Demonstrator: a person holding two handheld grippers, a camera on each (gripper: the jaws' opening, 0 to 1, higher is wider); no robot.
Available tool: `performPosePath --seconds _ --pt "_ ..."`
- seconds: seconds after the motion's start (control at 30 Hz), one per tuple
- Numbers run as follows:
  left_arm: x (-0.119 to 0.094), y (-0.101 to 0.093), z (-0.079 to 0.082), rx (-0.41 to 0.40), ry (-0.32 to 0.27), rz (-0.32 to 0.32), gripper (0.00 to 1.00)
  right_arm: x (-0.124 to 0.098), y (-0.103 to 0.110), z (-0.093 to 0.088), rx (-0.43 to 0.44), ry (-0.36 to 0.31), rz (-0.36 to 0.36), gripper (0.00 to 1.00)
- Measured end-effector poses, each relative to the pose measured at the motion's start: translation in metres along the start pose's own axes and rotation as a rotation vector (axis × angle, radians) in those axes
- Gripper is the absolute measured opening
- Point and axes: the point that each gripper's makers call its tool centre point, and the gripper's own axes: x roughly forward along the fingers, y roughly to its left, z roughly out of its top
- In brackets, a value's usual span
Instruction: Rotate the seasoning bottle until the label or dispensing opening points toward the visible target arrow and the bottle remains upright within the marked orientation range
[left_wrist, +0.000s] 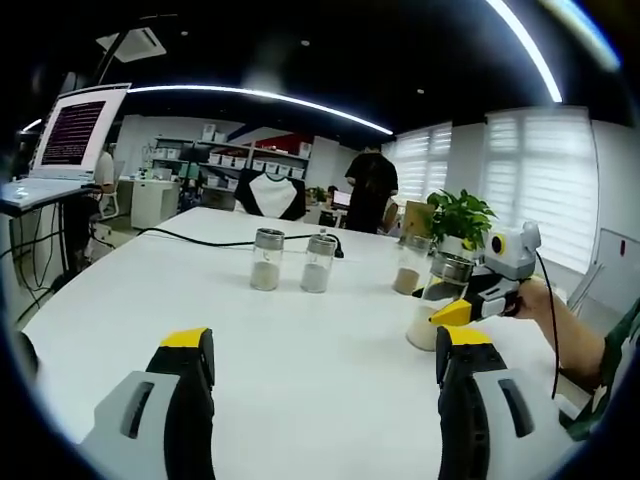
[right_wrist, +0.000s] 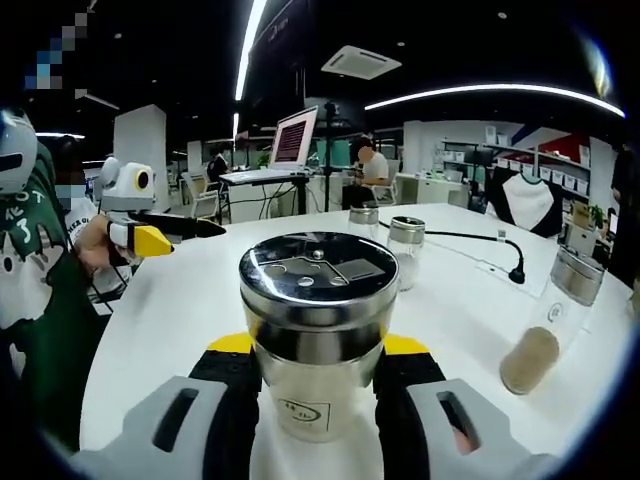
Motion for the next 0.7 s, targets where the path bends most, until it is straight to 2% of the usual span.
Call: performPosePath --seconds 0.7 --pt "-0.0022 -0.0001 0.0003 -0.004 -0.002 -0.001 0.97 -0.0011 -0.0016 -0.0018 0.034 0.027 -0.071 0.43"
